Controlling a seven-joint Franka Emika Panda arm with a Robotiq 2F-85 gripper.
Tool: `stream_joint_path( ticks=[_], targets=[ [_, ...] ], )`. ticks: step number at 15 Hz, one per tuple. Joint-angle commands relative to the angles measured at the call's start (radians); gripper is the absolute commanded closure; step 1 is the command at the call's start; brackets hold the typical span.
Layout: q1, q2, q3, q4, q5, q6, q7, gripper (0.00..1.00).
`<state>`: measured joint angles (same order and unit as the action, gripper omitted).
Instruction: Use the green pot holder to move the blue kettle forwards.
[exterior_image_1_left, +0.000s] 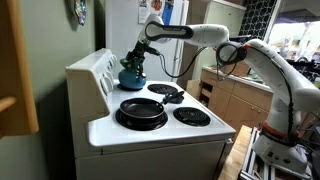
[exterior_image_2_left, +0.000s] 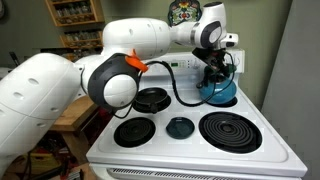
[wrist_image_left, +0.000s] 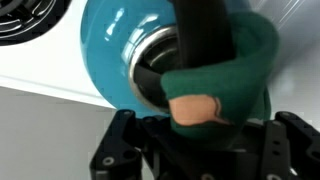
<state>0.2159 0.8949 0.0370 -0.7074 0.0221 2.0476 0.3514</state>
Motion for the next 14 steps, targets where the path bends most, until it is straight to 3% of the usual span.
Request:
stream_joint_path(
  ticks=[1, 9, 14],
  targets=[
    [-0.007, -0.056, -0.002, -0.011, 0.008, -0.046, 0.032, 1.00],
    [-0.010, -0.153, -0.014, -0.088, -0.013, -0.169, 0.034, 1.00],
    [-0.015, -0.241, -0.039, -0.224, -0.023, -0.110, 0.027, 1.00]
  ],
)
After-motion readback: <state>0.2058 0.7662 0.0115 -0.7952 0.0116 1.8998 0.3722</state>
